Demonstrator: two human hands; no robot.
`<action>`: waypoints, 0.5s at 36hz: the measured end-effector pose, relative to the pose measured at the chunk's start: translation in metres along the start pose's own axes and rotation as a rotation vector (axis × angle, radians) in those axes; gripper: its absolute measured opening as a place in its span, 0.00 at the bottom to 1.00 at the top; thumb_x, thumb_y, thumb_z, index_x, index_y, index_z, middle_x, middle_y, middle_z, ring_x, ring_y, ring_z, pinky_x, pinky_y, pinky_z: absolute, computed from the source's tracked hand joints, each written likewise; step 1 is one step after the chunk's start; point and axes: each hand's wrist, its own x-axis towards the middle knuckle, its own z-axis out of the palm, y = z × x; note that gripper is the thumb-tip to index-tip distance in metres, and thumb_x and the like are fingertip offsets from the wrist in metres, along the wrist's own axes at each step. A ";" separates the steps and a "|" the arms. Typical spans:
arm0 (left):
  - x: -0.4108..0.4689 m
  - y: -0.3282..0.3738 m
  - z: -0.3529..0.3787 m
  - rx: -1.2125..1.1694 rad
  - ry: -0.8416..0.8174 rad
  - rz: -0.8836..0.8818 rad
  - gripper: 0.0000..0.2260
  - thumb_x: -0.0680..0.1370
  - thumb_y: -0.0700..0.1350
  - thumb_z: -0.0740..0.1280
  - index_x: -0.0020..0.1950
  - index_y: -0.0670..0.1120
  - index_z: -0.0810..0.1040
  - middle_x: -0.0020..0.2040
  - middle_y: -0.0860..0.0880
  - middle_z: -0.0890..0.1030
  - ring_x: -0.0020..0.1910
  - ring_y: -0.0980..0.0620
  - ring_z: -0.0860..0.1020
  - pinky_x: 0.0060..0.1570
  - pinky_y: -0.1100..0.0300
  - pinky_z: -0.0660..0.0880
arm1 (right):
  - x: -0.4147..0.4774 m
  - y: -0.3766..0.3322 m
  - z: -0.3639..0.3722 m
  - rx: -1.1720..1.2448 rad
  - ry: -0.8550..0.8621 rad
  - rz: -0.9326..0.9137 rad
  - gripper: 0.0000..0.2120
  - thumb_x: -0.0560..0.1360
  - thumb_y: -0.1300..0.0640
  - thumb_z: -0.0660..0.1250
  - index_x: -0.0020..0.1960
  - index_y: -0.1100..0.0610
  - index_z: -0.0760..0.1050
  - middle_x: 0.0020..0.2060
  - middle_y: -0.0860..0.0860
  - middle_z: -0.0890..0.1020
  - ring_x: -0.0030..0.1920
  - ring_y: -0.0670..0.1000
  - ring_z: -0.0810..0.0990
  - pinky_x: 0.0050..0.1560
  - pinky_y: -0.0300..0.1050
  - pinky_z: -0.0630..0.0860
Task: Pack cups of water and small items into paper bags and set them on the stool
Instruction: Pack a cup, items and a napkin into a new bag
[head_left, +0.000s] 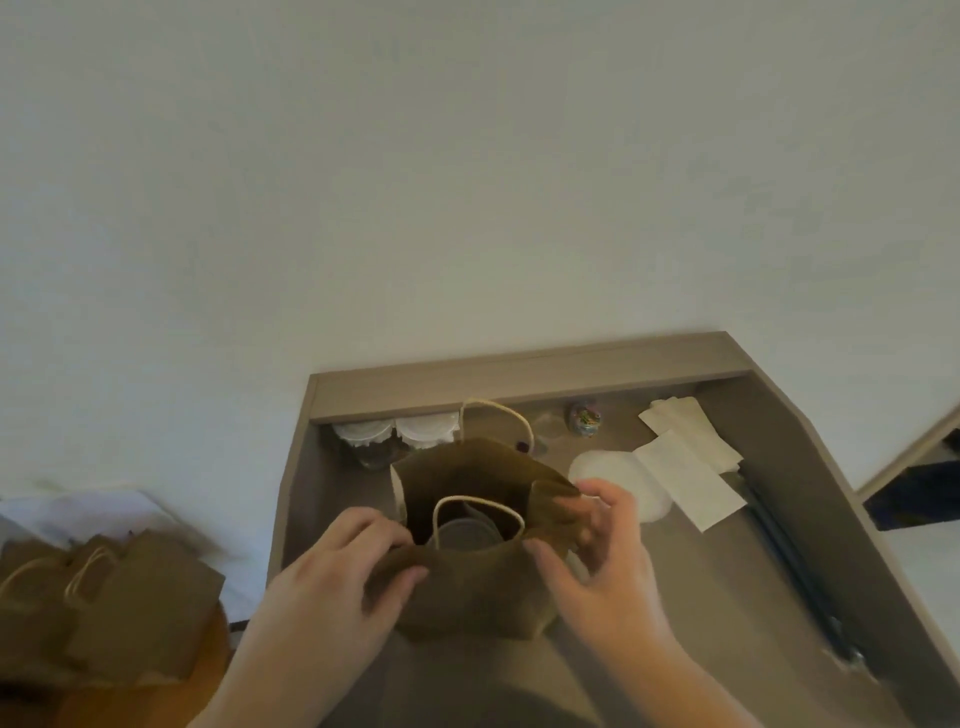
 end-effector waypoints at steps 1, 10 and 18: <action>-0.001 0.000 0.000 0.007 0.007 -0.017 0.14 0.75 0.66 0.59 0.53 0.63 0.77 0.55 0.66 0.73 0.49 0.63 0.78 0.48 0.74 0.72 | 0.001 0.005 -0.004 0.050 0.032 -0.017 0.34 0.73 0.63 0.78 0.67 0.37 0.65 0.56 0.33 0.82 0.61 0.35 0.81 0.67 0.38 0.76; -0.005 0.004 0.000 0.024 0.035 -0.054 0.16 0.74 0.68 0.59 0.48 0.61 0.79 0.53 0.66 0.74 0.48 0.61 0.79 0.47 0.72 0.75 | 0.006 0.026 -0.012 0.049 -0.114 0.200 0.13 0.75 0.53 0.78 0.57 0.43 0.80 0.48 0.39 0.86 0.51 0.42 0.85 0.54 0.41 0.82; -0.007 -0.004 -0.001 0.002 0.047 -0.056 0.08 0.74 0.63 0.67 0.47 0.62 0.79 0.51 0.68 0.74 0.48 0.62 0.79 0.47 0.74 0.75 | 0.012 0.022 -0.020 -0.192 -0.134 0.093 0.04 0.81 0.52 0.71 0.51 0.42 0.80 0.48 0.42 0.83 0.51 0.42 0.81 0.48 0.32 0.75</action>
